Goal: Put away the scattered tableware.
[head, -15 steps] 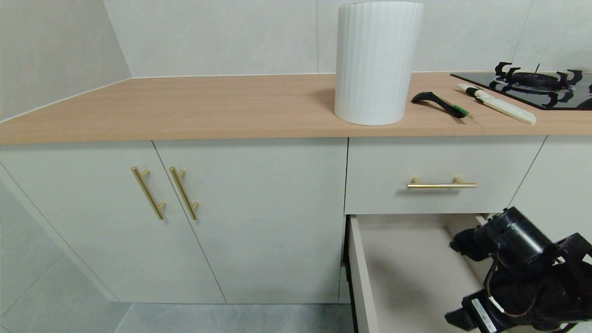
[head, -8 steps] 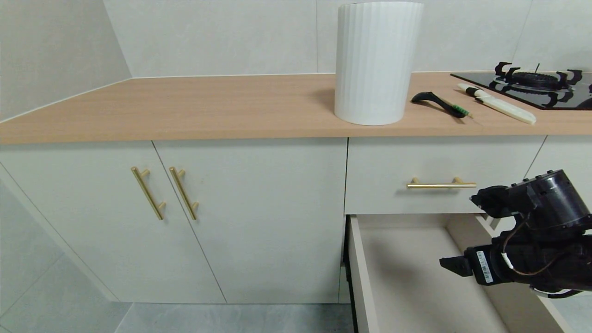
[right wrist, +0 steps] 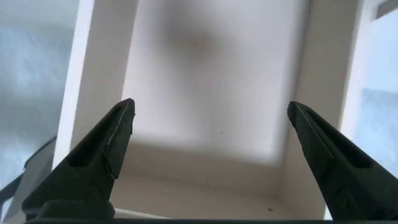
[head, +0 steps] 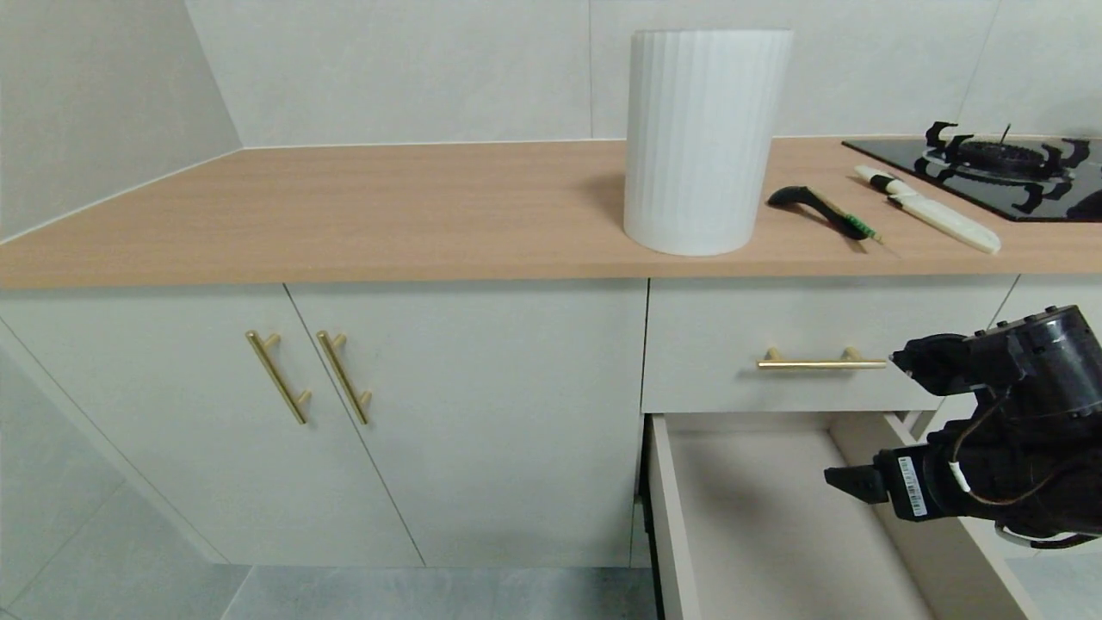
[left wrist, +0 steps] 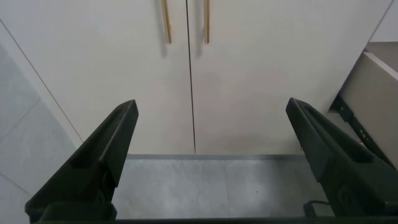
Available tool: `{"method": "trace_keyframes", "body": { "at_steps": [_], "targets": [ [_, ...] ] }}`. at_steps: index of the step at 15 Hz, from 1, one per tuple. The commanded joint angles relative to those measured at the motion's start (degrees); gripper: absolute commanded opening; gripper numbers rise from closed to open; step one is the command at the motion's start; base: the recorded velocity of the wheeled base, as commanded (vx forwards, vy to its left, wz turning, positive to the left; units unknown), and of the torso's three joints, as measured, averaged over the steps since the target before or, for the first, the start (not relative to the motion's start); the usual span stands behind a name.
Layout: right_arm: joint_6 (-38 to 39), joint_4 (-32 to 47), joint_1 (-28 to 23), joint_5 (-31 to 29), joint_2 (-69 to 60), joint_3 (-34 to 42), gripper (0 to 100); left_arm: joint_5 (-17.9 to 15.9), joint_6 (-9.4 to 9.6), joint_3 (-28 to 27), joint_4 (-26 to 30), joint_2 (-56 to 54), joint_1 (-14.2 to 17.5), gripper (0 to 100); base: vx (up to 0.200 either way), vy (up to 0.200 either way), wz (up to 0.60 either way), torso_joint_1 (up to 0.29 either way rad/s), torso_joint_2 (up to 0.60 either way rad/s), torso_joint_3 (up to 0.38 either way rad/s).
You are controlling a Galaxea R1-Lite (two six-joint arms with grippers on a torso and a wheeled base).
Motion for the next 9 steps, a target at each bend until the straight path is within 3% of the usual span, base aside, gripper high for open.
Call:
{"method": "trace_keyframes", "body": {
  "at_steps": [1, 9],
  "targets": [
    [0.0, 0.0, 0.1, 0.1, -0.6, 0.0, 100, 0.0, -0.01, 0.0, 0.0, 0.1, 0.0, 100, 0.0, 0.0, 0.0, 0.119, -0.56, -0.315],
    [0.0, -0.1, 0.1, 0.1, -0.8, 0.0, 100, 0.0, -0.01, 0.0, 0.0, 0.1, 0.0, 100, 0.0, 0.0, 0.0, 0.165, -0.48, -0.291]
  ]
}}
